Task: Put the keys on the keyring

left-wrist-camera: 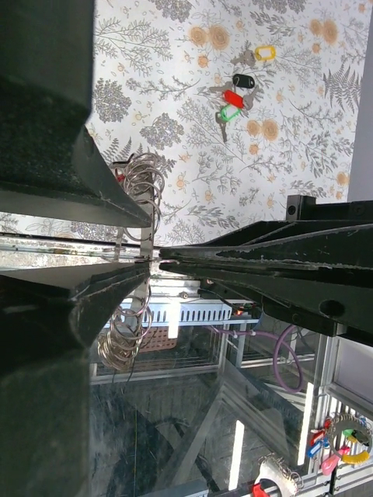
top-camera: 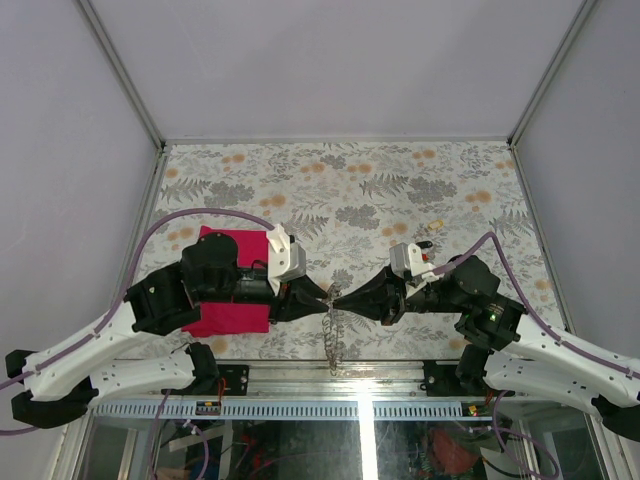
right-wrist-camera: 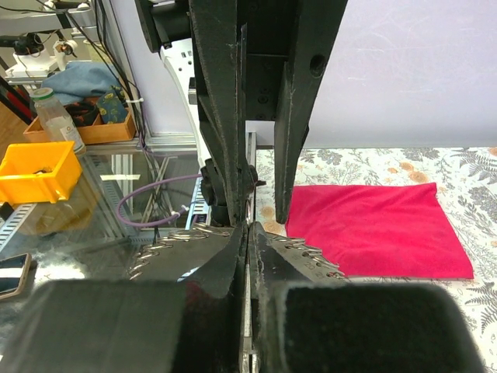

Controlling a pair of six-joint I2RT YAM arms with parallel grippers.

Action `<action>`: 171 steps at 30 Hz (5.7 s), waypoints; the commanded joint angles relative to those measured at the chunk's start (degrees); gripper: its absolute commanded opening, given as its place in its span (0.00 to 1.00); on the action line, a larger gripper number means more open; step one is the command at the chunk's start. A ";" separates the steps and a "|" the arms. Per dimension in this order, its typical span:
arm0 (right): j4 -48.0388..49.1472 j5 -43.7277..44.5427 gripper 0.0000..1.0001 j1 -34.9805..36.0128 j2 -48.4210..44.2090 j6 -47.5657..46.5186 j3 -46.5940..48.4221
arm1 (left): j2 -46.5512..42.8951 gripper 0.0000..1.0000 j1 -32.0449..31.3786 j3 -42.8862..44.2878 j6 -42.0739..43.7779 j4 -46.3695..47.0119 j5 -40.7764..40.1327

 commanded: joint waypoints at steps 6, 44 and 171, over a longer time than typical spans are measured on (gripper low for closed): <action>5.46 1.33 0.00 0.29 -0.52 0.56 0.73 | 0.27 0.22 -0.19 0.03 -0.50 4.49 1.25; -12.60 27.10 0.54 0.29 -6.79 -1.75 2.24 | -1.94 0.00 -0.10 -4.95 -3.32 6.69 -17.37; -22.78 -18.69 0.00 -28.10 10.42 -3.02 15.25 | 6.22 0.00 4.87 3.56 9.32 3.46 -22.78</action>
